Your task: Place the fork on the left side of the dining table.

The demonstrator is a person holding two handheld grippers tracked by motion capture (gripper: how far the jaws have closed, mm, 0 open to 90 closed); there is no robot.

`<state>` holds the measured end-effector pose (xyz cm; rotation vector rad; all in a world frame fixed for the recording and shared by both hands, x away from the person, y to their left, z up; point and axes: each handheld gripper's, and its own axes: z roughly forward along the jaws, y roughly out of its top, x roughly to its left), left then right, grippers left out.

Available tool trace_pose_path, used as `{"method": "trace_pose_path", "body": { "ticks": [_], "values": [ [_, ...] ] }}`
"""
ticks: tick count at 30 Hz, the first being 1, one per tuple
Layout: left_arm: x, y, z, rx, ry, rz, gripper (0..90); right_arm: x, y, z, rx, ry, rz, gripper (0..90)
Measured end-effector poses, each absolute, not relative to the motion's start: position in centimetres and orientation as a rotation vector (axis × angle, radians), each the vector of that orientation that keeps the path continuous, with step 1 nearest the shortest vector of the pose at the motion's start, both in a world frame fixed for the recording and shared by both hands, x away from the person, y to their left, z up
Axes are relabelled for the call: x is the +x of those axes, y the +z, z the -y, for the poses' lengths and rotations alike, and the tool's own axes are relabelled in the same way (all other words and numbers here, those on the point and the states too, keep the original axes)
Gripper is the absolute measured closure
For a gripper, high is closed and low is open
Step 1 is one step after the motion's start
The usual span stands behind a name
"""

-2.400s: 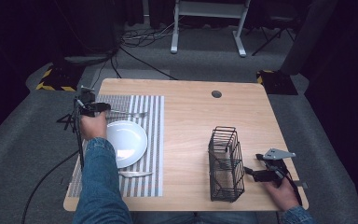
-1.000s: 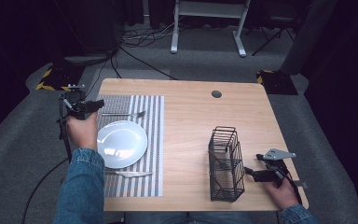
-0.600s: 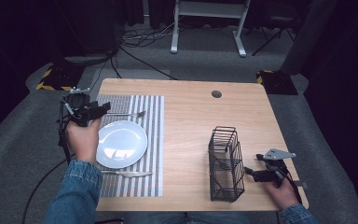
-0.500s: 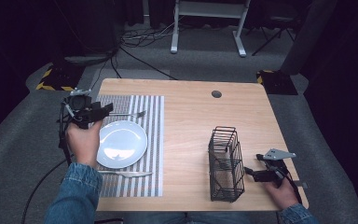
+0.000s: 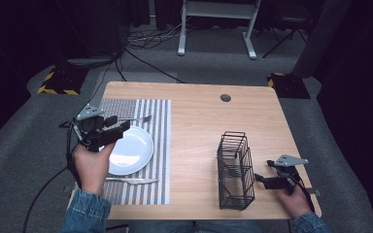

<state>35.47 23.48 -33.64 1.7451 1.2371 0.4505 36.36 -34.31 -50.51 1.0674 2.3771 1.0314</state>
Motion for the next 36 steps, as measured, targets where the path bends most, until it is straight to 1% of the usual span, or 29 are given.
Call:
{"method": "trace_pose_path", "body": {
  "ticks": [3,10,11,13,20,21,27,31,36],
  "values": [
    [34.4,-34.0,-22.8,1.762,0.414,-1.206,46.6,36.4,-50.5,34.3,1.067,1.031,-2.377,16.4],
    [32.2,-34.3,-21.4,1.772,0.398,-1.131,45.4,36.4,-50.5,34.3,1.068,1.032,-2.377,16.4],
    [32.2,-34.3,-21.4,1.772,0.398,-1.131,45.2,36.4,-50.5,34.3,1.068,1.032,-2.377,16.4],
    [31.9,-34.3,-20.4,1.836,0.357,-1.079,44.4,36.4,-50.5,34.3,1.067,1.032,-2.377,16.4],
    [31.0,-35.1,-18.2,1.869,0.316,-0.997,43.2,36.4,-50.5,34.3,1.065,1.033,-2.38,16.5],
    [30.7,-35.5,-17.4,1.877,0.313,-0.976,43.1,36.3,-50.5,34.3,1.064,1.033,-2.381,16.5],
    [30.2,-37.1,-15.9,1.885,0.296,-0.937,40.2,36.3,-50.5,34.3,1.061,1.034,-2.384,16.5],
    [29.8,-39.0,-14.6,1.9,0.282,-0.899,39.7,36.3,-50.5,34.3,1.058,1.037,-2.386,16.5],
    [29.2,-40.9,-13.5,1.897,0.3,-0.878,39.7,36.3,-50.5,34.3,1.055,1.038,-2.388,16.5]
  ]
}}
